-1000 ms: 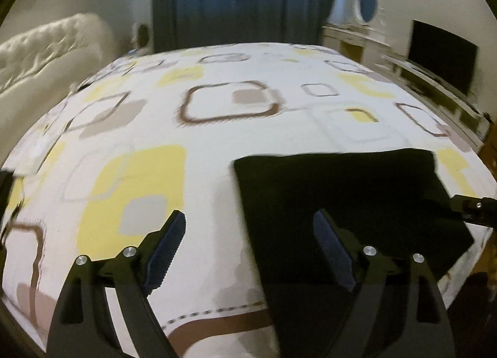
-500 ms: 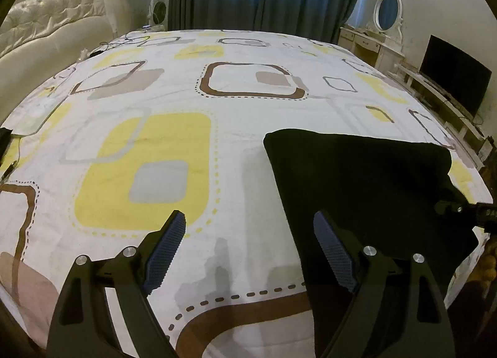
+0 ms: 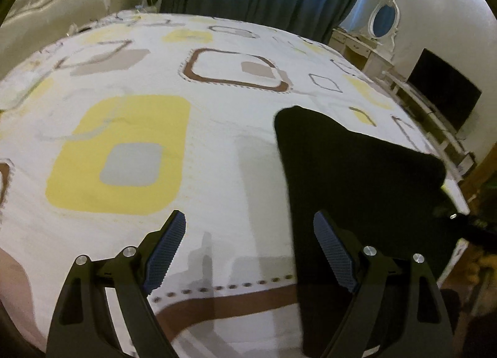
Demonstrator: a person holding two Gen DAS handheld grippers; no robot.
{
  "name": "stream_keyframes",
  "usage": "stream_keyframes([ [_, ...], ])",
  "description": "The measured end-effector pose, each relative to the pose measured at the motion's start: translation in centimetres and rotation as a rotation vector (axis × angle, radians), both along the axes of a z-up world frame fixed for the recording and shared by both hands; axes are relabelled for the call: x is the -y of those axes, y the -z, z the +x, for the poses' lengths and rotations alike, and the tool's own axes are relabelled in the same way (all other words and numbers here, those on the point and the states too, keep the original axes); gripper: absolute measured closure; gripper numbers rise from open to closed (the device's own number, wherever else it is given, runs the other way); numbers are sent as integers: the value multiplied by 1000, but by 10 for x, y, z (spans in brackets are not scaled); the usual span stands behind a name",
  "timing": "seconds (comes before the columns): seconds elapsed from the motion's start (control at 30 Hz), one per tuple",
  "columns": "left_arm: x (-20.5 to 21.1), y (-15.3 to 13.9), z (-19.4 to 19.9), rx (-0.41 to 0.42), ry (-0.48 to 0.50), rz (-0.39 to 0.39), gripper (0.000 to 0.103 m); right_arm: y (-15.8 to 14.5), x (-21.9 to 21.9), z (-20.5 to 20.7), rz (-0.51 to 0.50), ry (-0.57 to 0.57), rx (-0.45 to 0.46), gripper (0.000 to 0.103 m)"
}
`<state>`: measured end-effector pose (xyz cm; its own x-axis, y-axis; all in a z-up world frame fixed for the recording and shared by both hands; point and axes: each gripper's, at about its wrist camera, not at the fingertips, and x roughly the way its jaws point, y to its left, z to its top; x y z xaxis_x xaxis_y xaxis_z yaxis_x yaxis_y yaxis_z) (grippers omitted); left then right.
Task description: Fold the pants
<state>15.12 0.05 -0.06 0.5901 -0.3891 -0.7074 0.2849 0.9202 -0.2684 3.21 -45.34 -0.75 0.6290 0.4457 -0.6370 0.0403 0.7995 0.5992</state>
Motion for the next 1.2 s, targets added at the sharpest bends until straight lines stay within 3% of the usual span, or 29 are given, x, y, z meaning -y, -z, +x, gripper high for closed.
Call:
stream_keyframes([
  [0.27,21,5,-2,-22,53,-5,19,-3,7,-6,16,13,25,90],
  [0.5,28,16,1,-42,57,-13,19,12,17,-7,52,28,8,89],
  [0.73,26,27,4,-81,52,-51,17,30,36,-11,193,33,17,83],
  [1.03,25,31,6,-84,64,-46,16,29,58,-35,218,99,34,75],
  [1.13,24,32,6,-89,65,-52,15,27,67,-46,120,184,-1,36],
  [1.2,23,33,7,-92,67,-55,16,25,74,-53,93,215,3,36],
])
